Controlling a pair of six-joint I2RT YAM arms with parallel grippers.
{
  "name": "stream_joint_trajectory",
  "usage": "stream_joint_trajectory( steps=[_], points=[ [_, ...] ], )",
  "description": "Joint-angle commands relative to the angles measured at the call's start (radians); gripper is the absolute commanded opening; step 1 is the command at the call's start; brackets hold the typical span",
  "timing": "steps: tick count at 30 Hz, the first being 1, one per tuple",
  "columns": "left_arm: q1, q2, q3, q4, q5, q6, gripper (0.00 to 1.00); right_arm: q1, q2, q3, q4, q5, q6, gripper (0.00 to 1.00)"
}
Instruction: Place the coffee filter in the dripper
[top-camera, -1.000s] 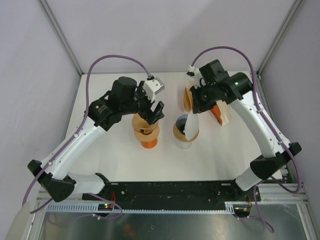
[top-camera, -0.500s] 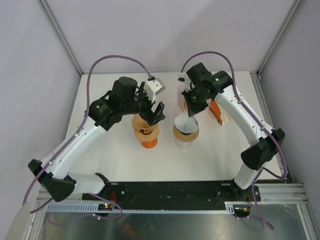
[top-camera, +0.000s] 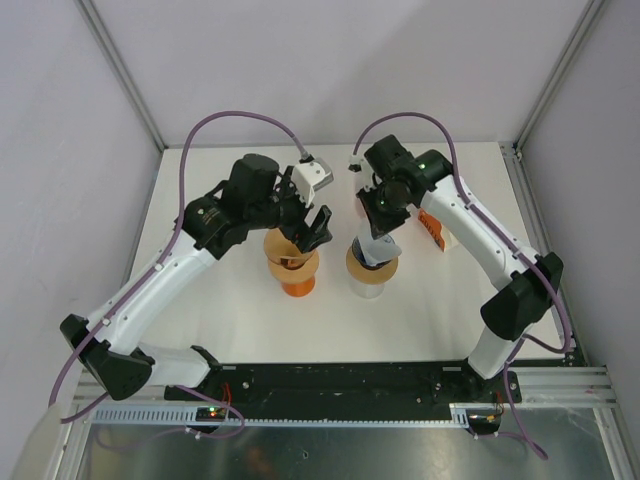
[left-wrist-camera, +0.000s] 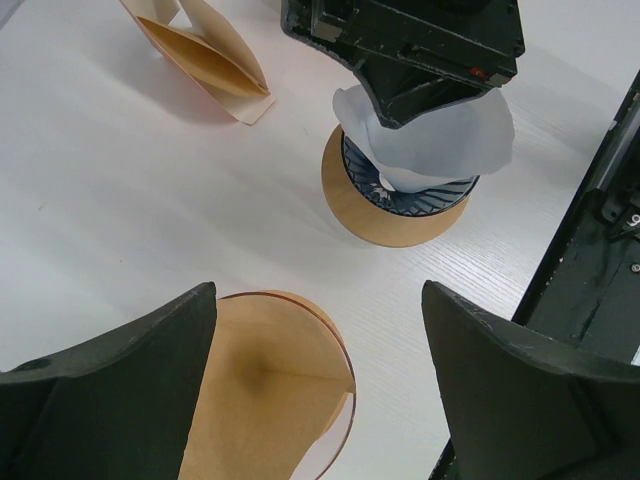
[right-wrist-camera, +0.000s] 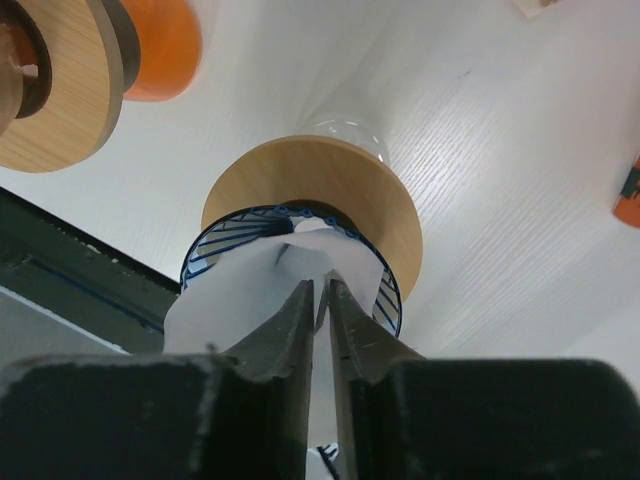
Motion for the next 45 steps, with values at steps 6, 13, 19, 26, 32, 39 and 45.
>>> stream_joint_trajectory(
  steps=[6, 13, 19, 26, 32, 39, 45],
  points=[
    [0.005, 0.001, -0.009, 0.009, 0.017, -0.009, 0.88, 0.020, -0.049, 0.066, 0.040, 0.092, -0.017, 0.40],
    [0.005, 0.001, -0.007, 0.009, 0.019, -0.008, 0.88, 0.020, -0.095, 0.122, 0.032, 0.192, -0.038, 0.59],
    [0.005, -0.002, -0.006, 0.009, 0.015, -0.007, 0.88, 0.040, -0.143, 0.154, 0.034, 0.253, -0.054, 0.62],
    [0.005, 0.000, -0.001, 0.009, 0.009, -0.005, 0.88, 0.068, -0.185, 0.093, 0.059, 0.205, -0.055, 0.39],
    [0.005, -0.008, 0.002, 0.010, -0.052, 0.005, 0.89, 0.141, -0.194, 0.025, 0.111, 0.091, -0.046, 0.02],
    [0.006, -0.020, -0.010, 0.010, -0.123, 0.016, 0.89, 0.159, -0.142, -0.089, 0.091, 0.142, -0.006, 0.00],
    [0.011, -0.029, -0.019, 0.010, -0.143, 0.020, 0.89, 0.161, -0.153, -0.215, 0.178, 0.163, 0.007, 0.00]
  ],
)
